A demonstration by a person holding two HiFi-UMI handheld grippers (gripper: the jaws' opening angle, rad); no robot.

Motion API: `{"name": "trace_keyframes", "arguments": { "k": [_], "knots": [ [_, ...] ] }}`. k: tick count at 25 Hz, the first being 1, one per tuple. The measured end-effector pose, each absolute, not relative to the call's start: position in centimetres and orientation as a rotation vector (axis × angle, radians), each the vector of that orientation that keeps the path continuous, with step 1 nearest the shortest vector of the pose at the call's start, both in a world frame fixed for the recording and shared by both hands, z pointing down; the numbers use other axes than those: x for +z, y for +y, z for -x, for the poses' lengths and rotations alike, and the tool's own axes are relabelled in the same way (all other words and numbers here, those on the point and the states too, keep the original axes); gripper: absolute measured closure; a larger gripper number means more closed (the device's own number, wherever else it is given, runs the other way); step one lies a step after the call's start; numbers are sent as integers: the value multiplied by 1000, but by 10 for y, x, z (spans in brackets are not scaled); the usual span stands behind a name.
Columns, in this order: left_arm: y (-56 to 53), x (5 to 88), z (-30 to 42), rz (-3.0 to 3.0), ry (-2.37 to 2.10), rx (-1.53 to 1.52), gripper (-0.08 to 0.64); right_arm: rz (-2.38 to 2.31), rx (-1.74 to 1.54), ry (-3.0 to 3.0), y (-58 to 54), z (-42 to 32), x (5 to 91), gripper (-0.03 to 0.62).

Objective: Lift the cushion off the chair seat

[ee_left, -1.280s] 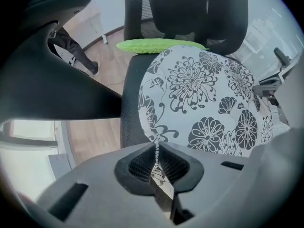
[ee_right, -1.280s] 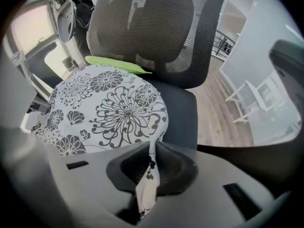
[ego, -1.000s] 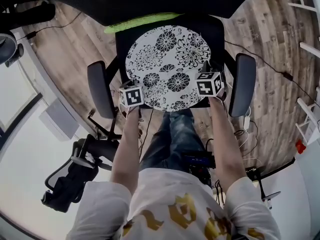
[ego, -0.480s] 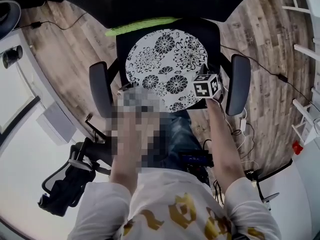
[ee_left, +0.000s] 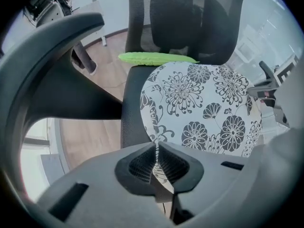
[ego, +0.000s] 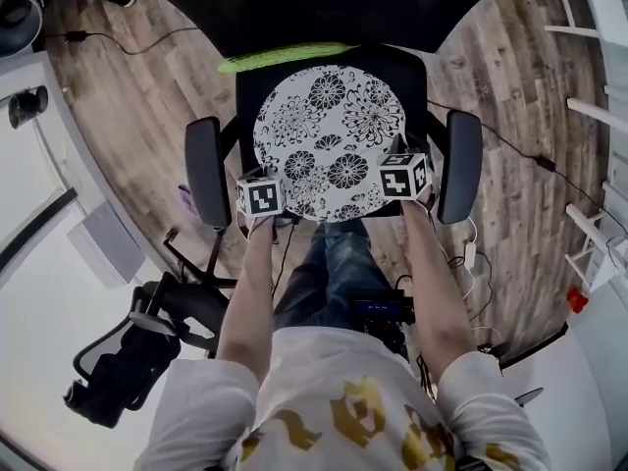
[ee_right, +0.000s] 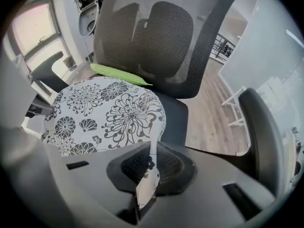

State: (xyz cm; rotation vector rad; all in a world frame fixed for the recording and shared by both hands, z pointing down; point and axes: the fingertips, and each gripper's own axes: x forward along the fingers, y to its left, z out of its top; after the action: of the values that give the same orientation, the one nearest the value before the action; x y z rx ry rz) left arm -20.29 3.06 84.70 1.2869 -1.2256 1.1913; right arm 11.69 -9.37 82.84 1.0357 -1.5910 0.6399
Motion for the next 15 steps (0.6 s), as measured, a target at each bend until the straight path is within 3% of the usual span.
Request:
{"name": "trace_keyframes", "arguments": {
  "k": [15],
  "knots": [
    [34,799,180,-1361,-1214,1181,540,-1096,663,-1608,-82,-124,778,568]
  ]
}}
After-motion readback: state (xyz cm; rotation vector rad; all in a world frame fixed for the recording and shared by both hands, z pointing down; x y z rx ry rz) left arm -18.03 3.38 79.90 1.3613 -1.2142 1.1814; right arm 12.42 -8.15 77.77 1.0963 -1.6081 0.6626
